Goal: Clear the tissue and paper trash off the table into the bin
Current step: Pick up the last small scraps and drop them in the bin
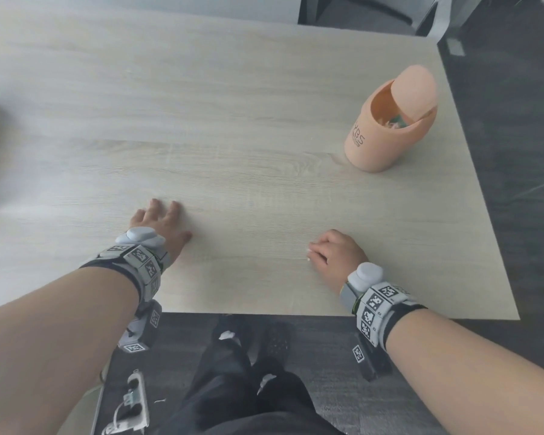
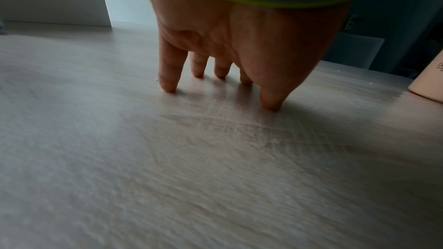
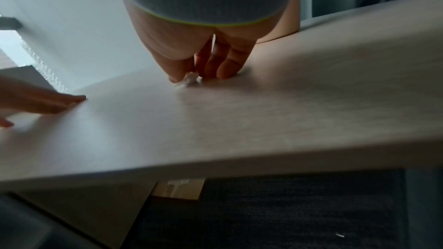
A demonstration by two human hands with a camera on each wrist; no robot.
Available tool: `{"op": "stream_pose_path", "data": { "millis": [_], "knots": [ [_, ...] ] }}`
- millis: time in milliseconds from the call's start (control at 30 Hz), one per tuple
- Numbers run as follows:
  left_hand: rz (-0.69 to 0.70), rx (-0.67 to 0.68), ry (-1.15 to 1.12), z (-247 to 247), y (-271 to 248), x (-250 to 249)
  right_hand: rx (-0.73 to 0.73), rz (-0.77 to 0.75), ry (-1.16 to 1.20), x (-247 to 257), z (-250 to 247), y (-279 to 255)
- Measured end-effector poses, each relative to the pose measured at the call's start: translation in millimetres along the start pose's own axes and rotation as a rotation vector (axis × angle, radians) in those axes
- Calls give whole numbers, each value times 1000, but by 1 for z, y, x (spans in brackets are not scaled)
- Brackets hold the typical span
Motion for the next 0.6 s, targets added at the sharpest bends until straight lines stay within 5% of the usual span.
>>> {"op": "stream_pose_path", "data": {
  "millis": [133,333,600],
  "knots": [
    [-17,19,-14,-3,-2,-1,-15,-60,-49,0,-1,-6],
    [-25,24,-18,-7,-7,-4,62,94,27,-5,-8,9],
    [-64,32,-13,-39,-3,-9,-6,287,12,-8,-22,27]
  ]
}}
Point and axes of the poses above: each hand's wrist, its own y-axis towards the middle knuckle, its own z-axis out of the palm, x = y × z, the point moved 4 cm from there along y, towards the middle knuckle, and after that the axes turned 8 degrees about x, right-handed, at the moved point
